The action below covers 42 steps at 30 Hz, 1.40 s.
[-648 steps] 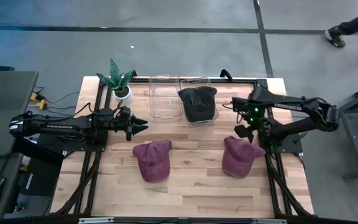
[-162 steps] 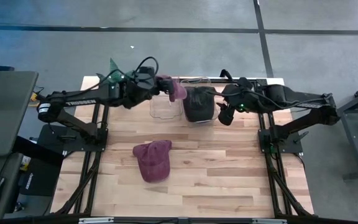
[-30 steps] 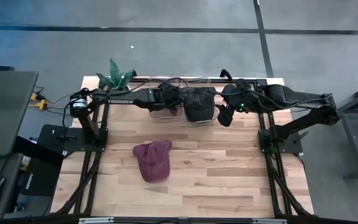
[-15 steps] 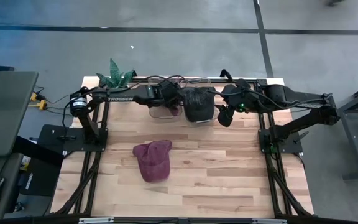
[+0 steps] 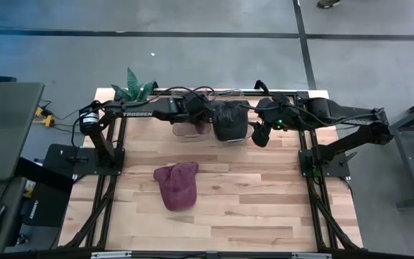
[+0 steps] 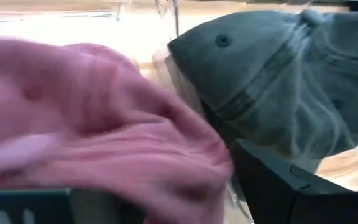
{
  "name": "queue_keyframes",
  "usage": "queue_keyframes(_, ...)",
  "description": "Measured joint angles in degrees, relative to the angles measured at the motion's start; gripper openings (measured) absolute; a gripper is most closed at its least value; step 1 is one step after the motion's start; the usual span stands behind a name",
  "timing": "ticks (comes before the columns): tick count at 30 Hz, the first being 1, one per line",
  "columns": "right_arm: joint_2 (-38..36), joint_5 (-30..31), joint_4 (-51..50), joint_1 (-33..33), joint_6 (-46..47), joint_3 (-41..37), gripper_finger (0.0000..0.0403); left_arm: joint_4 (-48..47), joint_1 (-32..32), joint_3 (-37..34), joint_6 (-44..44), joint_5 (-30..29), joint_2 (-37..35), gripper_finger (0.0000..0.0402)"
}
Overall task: Pick & Place hat
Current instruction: Put the right dark red cap into the left transparent bin, then put the dark red cap into the left transparent bin
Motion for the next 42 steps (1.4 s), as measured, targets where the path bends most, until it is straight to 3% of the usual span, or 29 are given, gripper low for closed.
queue_keyframes(10,0.0,-0.4,0.0,0.0,0.0,0.0,0.0227,1.7,0.0,0.1,1.6,-1.1,-3.2,0.0209)
queue_keyframes(24,0.0,-0.3,0.1,0.0,0.0,0.0,0.0227,-5.5,0.0,0.0,1.9,-0.3,-8.3,0.0209)
queue_keyframes(42,0.0,-0.6,0.1,0.0,-0.2,0.0,0.0227,-8.8,0.0,0.0,6.1,3.8,-15.3,0.0209)
